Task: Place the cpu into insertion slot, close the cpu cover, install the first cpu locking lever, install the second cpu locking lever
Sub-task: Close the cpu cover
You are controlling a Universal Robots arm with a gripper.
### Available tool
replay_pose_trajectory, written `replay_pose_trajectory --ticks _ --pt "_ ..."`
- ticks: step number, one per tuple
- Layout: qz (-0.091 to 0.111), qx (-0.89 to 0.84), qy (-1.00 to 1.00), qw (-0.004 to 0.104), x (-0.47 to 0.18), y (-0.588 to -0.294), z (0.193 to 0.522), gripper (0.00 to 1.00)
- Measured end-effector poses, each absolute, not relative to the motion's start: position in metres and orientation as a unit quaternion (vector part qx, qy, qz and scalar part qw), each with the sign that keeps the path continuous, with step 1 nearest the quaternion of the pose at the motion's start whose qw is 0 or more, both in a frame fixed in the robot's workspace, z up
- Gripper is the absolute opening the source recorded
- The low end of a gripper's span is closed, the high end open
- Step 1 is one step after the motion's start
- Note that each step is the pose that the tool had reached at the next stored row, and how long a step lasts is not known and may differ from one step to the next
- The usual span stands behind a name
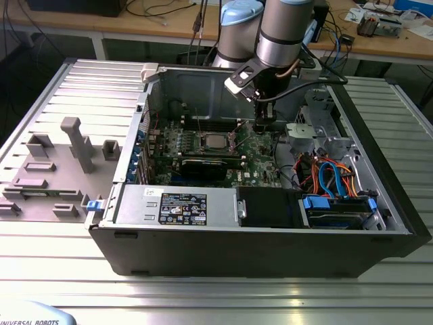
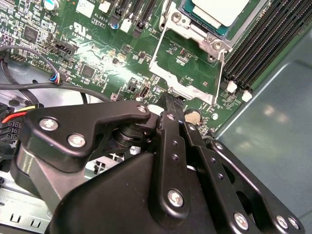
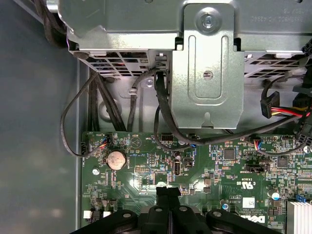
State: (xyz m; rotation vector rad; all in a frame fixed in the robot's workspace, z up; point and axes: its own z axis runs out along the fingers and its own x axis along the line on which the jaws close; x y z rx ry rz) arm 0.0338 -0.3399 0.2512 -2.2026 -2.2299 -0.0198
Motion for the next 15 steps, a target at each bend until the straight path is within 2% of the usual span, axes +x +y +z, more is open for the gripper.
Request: replay_pose_trajectory --ticks 15 --pt "-0.006 -0.703 -0.711 0.004 0.022 -0.34 0.251 0.11"
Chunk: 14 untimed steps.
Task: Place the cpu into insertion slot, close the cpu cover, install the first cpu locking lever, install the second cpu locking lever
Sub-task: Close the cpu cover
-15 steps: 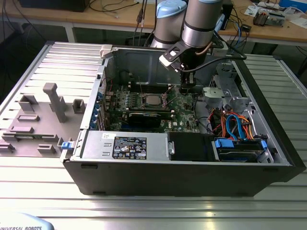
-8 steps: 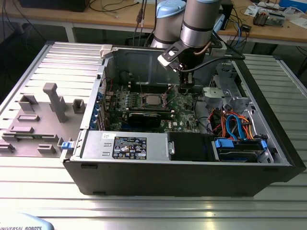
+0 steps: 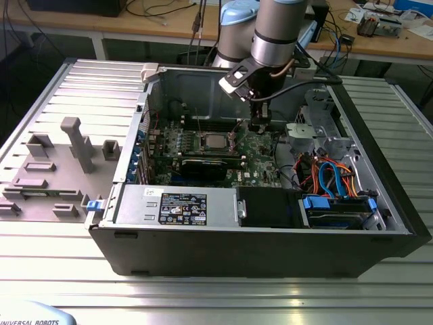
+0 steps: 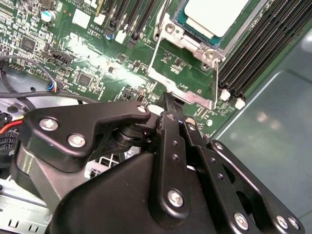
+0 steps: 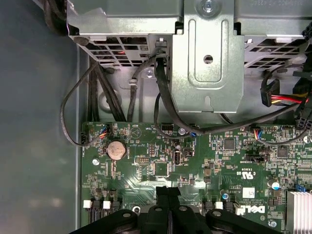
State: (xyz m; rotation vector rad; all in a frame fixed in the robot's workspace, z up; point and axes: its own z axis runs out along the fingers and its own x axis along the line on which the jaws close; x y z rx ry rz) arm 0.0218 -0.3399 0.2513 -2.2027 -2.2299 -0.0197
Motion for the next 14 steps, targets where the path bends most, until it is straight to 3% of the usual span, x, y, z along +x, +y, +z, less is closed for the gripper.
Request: replay_pose_trajectory --ticks 14 --pt "-0.006 -0.703 -0.711 0.004 0.006 -0.34 0.251 0.11"
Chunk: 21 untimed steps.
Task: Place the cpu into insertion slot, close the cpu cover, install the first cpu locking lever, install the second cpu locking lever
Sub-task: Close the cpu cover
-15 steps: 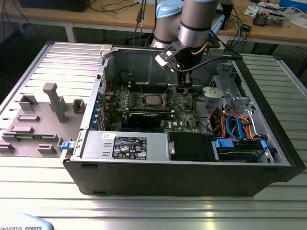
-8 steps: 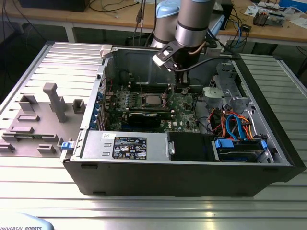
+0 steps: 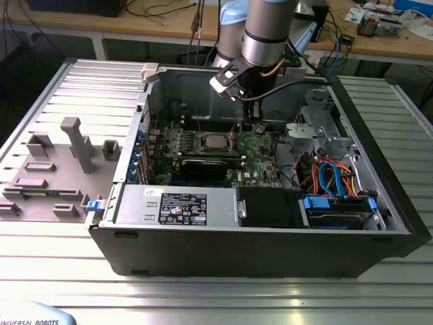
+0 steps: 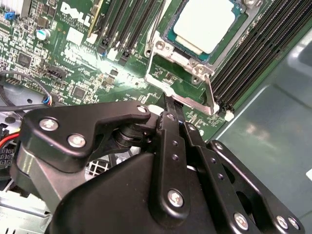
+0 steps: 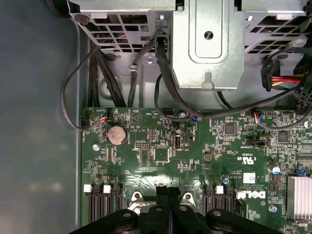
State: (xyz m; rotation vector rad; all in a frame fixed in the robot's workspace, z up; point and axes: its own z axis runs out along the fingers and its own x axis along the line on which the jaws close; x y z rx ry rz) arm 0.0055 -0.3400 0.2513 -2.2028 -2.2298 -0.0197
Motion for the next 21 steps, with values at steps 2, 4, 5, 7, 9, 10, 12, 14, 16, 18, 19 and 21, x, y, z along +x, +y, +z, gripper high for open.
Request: replay_pose_trajectory --ticks 2,4,5,7,9,10,12,14,16,18,19,21 --pt "-0.006 -0.703 -0.711 0.004 0.003 -0.34 0.251 0.11" --pt "-0.006 -0.703 -0.711 0.004 0.0 -0.34 0.251 0.11" --pt "-0.006 -0.703 -0.711 0.004 -0.001 -0.34 0.251 0.11" --pt "-0.006 -0.703 -0.711 0.004 -0.003 -0.34 0.251 0.11" --pt "-0.006 -0.703 -0.711 0.004 -0.005 -0.34 0.251 0.11" --pt "-0.006 -0.703 -0.711 0.004 -0.006 -0.34 0.251 0.11" --pt "-0.006 -0.703 -0.711 0.004 -0.01 -0.34 0.251 0.11" --pt "-0.006 -0.703 -0.711 0.004 -0.012 -0.34 0.251 0.11" --pt "-0.006 -0.703 -0.711 0.004 -0.014 -0.34 0.251 0.11" --pt "-0.007 -0.703 -0.711 0.003 -0.02 -0.34 0.25 0.11" --pt "-0.007 -0.703 -0.711 0.003 -0.023 -0.34 0.249 0.11" --pt "-0.008 -0.703 -0.711 0.002 -0.03 -0.34 0.247 0.11"
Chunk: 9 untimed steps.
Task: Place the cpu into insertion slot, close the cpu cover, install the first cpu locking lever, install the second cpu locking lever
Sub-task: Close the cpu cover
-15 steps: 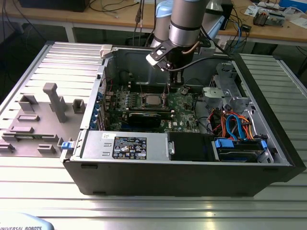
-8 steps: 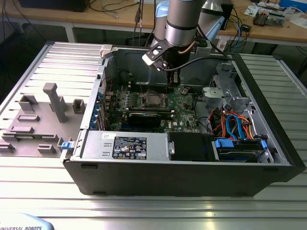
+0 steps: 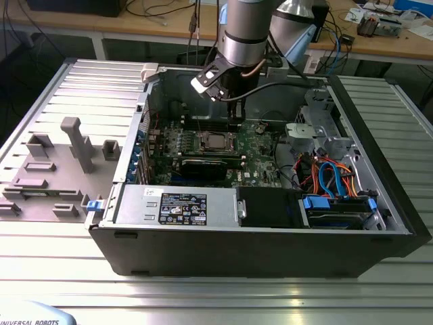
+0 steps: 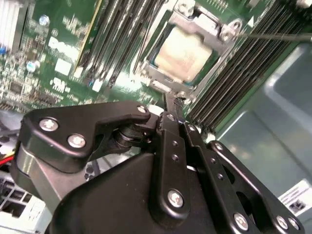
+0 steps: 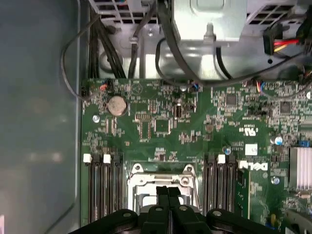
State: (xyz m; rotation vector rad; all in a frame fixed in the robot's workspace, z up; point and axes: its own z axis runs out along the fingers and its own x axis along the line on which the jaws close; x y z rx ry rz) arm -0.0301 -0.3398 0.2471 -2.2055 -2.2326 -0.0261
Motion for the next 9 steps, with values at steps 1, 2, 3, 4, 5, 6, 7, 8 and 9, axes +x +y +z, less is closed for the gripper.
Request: replay_pose_trajectory --ticks 1,2,3,4,5,6,7,8,9 --pt "-0.009 -0.703 -0.711 0.001 -0.036 -0.34 0.245 0.11" --pt "-0.009 -0.703 -0.711 0.001 -0.04 -0.34 0.244 0.11" --pt "-0.01 -0.703 -0.711 0.0 -0.043 -0.34 0.243 0.11" --pt "-0.01 -0.703 -0.711 0.0 -0.046 -0.34 0.242 0.11" --pt "-0.01 -0.703 -0.711 0.0 -0.048 -0.34 0.24 0.11" --pt "-0.01 -0.703 -0.711 0.0 -0.053 -0.34 0.236 0.11" --pt "-0.01 -0.703 -0.711 0.0 -0.056 -0.34 0.233 0.11" --pt "-0.01 -0.703 -0.711 0.0 -0.059 -0.34 0.231 0.11" --pt "-0.01 -0.703 -0.711 0.0 -0.061 -0.34 0.229 0.11"
